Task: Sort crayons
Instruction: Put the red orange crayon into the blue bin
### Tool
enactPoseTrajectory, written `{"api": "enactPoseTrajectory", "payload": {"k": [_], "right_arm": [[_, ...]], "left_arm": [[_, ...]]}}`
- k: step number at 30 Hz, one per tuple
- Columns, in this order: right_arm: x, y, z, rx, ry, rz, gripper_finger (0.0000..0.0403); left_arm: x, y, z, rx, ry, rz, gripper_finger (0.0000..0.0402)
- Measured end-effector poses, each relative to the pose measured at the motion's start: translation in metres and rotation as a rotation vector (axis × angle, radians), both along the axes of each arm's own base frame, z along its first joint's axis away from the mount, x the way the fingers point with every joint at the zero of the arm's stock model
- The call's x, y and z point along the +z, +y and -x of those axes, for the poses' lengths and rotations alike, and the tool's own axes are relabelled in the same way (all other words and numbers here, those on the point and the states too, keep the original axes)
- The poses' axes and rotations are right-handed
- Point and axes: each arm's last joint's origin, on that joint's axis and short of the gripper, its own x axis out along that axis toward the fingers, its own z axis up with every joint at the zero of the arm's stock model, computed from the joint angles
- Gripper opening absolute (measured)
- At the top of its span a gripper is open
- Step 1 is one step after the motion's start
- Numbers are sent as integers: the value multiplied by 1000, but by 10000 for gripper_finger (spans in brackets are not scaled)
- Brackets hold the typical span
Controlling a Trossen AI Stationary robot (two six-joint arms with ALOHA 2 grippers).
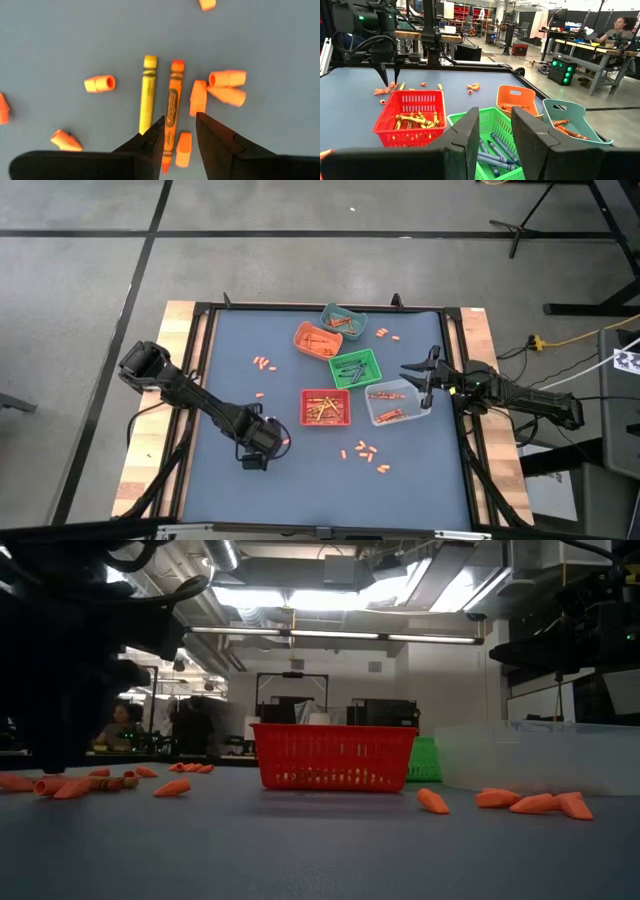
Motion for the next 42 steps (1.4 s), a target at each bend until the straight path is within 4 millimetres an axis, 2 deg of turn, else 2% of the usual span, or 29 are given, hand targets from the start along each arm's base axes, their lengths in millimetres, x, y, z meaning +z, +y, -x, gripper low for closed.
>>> {"api": "enactPoseTrajectory", "payload": {"k": [21, 36, 42], "right_arm": [[0, 0, 0, 0, 0, 0, 113], [0, 0, 0, 0, 0, 0, 113], [0, 0, 0, 0, 0, 0, 113]], "left_arm": [[-18, 4, 14, 43, 12, -20, 94], [-20, 8, 11, 61, -10, -18, 8], [-16, 7, 8, 62, -7, -27, 6]]}}
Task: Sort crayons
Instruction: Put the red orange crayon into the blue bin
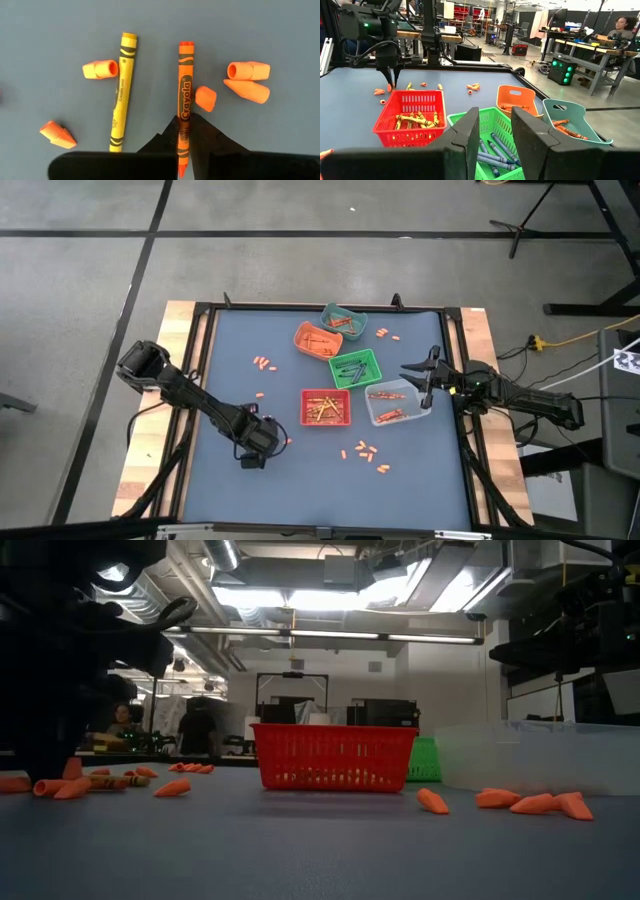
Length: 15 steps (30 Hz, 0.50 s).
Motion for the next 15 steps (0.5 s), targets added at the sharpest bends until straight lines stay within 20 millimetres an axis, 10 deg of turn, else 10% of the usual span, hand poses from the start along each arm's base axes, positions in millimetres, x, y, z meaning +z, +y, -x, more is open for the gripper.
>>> {"api": "enactPoseTrajectory", "payload": {"k": [15], "right_arm": [[0, 0, 0, 0, -1, 0, 113]], "left_arm": [[27, 12, -26, 45, -61, -28, 8]]}}
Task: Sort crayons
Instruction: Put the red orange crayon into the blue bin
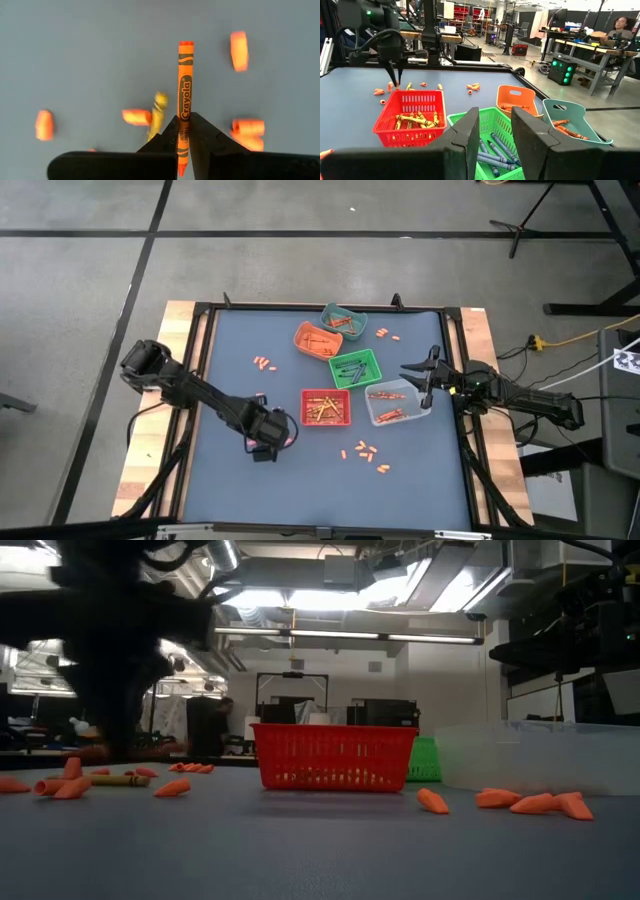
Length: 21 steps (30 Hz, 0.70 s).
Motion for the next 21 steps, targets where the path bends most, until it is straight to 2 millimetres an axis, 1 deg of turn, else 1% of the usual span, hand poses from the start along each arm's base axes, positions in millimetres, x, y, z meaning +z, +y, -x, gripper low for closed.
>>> {"api": "enactPoseTrajectory", "payload": {"k": [6, 9, 15, 21], "right_arm": [[0, 0, 0, 0, 1, 0, 113], [0, 0, 0, 0, 0, 0, 113], [0, 0, 0, 0, 0, 0, 113], [0, 0, 0, 0, 1, 0, 113]], "left_arm": [[15, 16, -17, 13, -65, -45, 8], [23, 28, -26, 20, -101, -84, 8], [34, 58, -49, 6, -242, -170, 8], [46, 95, -72, -42, -433, -251, 8]]}}
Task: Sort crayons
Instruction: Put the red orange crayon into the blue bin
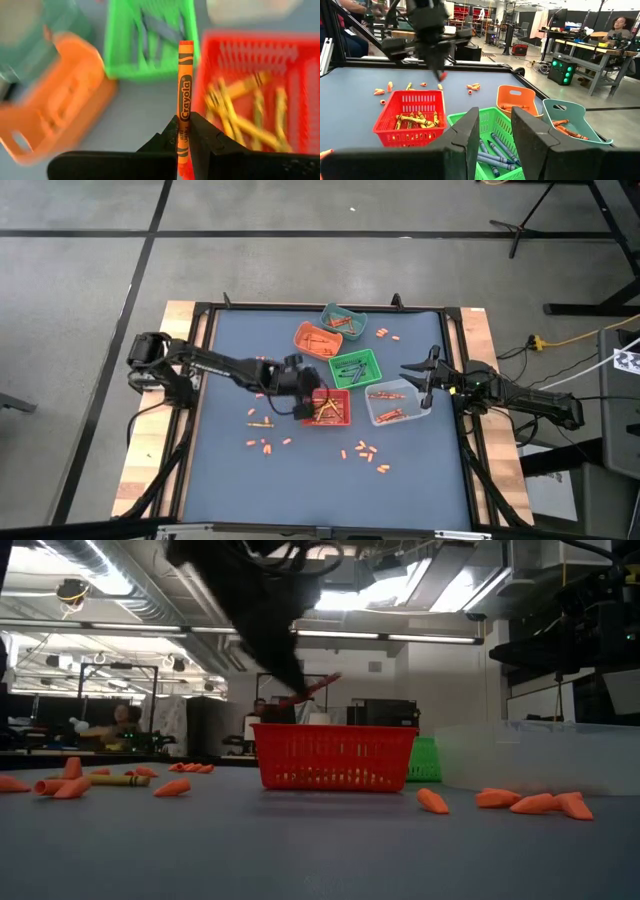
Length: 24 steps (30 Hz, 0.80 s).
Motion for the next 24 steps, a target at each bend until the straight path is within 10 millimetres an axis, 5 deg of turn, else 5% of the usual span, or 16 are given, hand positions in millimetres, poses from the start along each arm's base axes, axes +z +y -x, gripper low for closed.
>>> {"api": "enactPoseTrajectory", "payload": {"k": [8, 18, 24], "right_arm": [[0, 0, 0, 0, 0, 0, 113], [0, 0, 0, -1, -1, 0, 113], [1, -1, 0, -49, -8, 3, 113]], "left_arm": [[20, 53, -17, -13, -202, -168, 8], [39, 118, -14, 73, -375, -274, 8], [35, 154, -21, 40, -569, -275, 8]]}}
